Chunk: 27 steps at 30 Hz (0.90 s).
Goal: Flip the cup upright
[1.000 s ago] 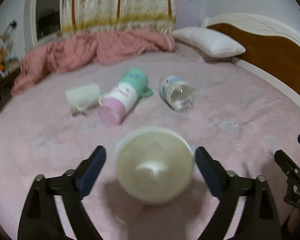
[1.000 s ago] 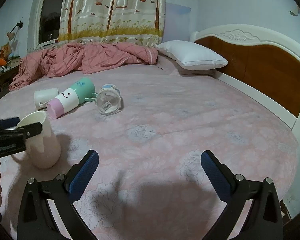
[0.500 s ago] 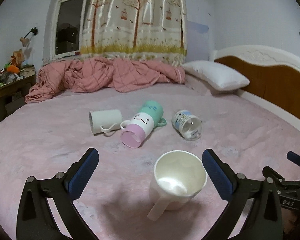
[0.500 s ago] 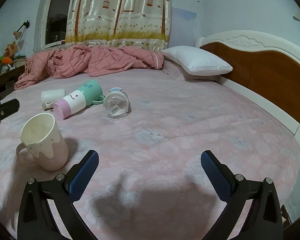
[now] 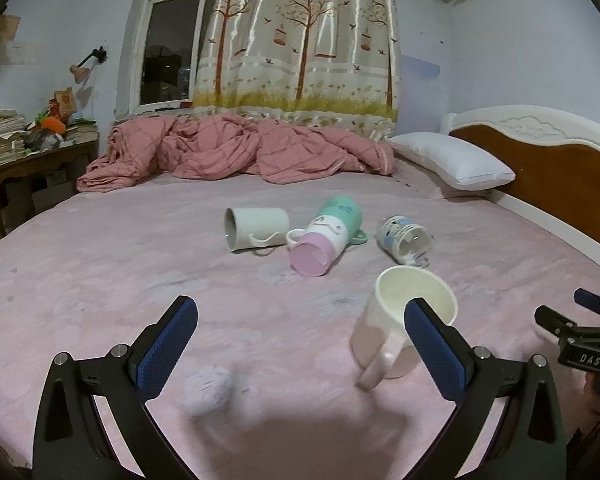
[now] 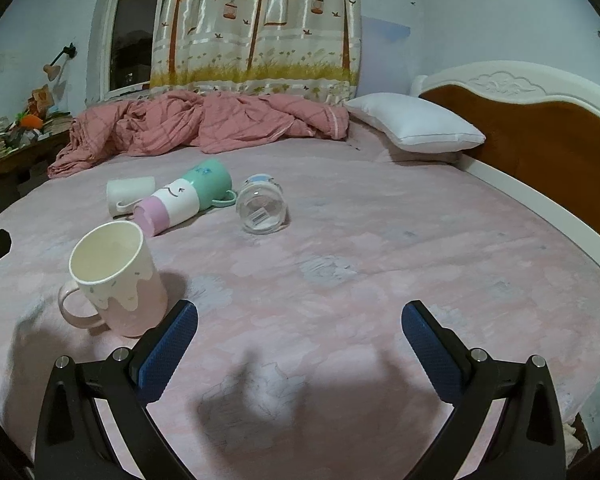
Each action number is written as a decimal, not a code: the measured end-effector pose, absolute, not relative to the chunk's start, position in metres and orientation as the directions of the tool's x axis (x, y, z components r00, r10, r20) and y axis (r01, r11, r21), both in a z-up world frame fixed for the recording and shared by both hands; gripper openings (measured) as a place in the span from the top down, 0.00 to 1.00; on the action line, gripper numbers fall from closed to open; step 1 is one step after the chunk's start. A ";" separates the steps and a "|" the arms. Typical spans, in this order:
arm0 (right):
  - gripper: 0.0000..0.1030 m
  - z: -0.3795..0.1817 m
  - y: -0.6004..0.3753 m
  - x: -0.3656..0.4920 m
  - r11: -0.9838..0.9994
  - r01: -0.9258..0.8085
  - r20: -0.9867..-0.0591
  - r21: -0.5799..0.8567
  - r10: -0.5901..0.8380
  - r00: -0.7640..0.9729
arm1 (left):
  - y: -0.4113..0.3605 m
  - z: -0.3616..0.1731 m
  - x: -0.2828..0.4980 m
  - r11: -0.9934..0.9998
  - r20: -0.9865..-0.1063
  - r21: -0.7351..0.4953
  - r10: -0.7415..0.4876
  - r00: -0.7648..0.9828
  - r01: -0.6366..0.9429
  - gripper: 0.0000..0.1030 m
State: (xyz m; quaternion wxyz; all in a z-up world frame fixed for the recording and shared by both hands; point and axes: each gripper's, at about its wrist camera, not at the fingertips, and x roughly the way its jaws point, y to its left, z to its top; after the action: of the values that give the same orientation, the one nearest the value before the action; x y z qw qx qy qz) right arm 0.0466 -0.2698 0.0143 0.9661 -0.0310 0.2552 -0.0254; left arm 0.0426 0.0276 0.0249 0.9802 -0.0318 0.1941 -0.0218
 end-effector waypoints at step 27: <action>0.00 0.004 -0.244 0.040 0.996 -0.028 -0.492 -0.086 -0.018 0.871 | 0.025 0.002 0.033 0.998 -0.378 -0.062 -0.008 0.926 -0.016 0.00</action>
State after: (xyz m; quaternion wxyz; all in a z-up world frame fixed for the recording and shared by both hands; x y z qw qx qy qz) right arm 0.0398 -0.2441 0.0044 0.9660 -0.0451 0.2544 0.0026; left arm 0.0333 0.0246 0.0024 0.9808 -0.0322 0.1924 0.0020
